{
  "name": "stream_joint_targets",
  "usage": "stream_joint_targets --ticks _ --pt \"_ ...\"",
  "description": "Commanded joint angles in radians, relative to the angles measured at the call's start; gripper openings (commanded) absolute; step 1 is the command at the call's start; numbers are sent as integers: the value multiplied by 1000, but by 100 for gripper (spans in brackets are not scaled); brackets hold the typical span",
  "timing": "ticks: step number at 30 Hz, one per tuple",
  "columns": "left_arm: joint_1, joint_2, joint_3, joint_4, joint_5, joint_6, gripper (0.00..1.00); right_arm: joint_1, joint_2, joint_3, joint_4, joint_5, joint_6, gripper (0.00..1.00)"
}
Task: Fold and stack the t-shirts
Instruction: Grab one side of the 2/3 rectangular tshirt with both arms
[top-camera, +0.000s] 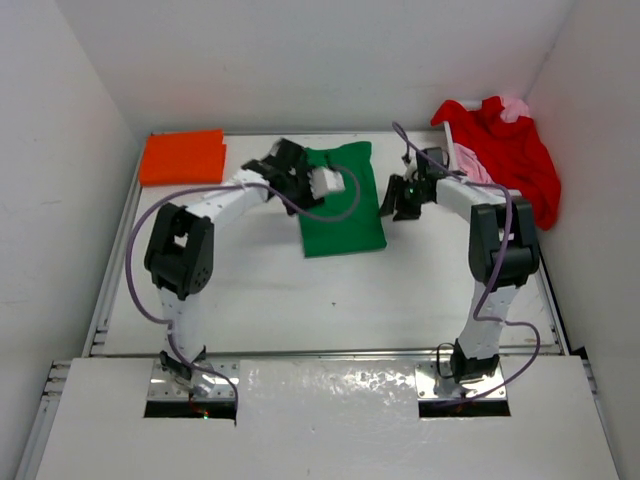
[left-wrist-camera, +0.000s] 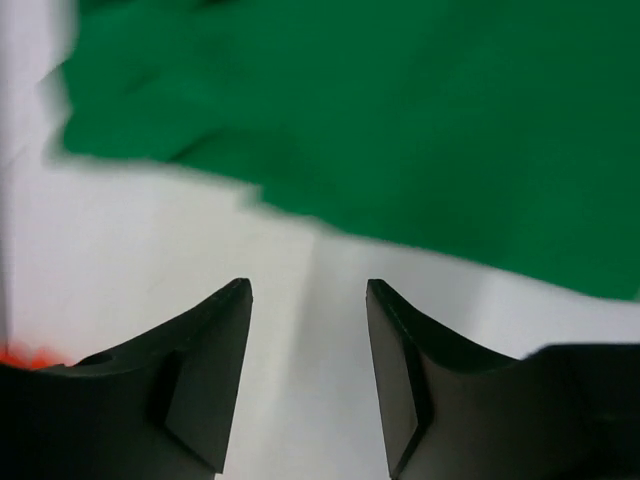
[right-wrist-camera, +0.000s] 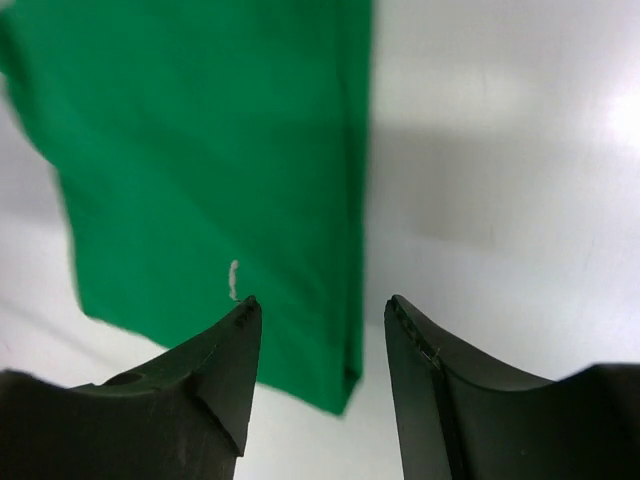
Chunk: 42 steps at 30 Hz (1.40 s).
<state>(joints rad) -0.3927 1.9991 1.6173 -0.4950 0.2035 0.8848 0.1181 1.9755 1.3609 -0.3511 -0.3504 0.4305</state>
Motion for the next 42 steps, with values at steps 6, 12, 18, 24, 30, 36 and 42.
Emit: stream_joint_targets --ticks 6,12,18,24,30,36,42 --pt "-213 -92 -169 -271 249 310 64 -8 -73 -175 -81 -62 -9 51" --pt "-264 -68 -275 -162 160 290 65 -8 -75 -252 -22 -117 23 51" --pt "-267 -66 -370 -34 57 226 65 -8 -43 -275 -3 -136 45 51" --pt "-271 -60 -415 97 -5 120 54 -8 -12 -289 73 -197 117 43" --pt "-271 -57 -435 174 -68 59 5 -8 -3 -279 73 -200 120 5" --pt "-270 -92 -444 164 -101 34 0 -8 -43 -295 92 -202 120 0" --pt "-268 -187 -481 84 -84 34 0 -1 -176 -396 92 -202 85 0"
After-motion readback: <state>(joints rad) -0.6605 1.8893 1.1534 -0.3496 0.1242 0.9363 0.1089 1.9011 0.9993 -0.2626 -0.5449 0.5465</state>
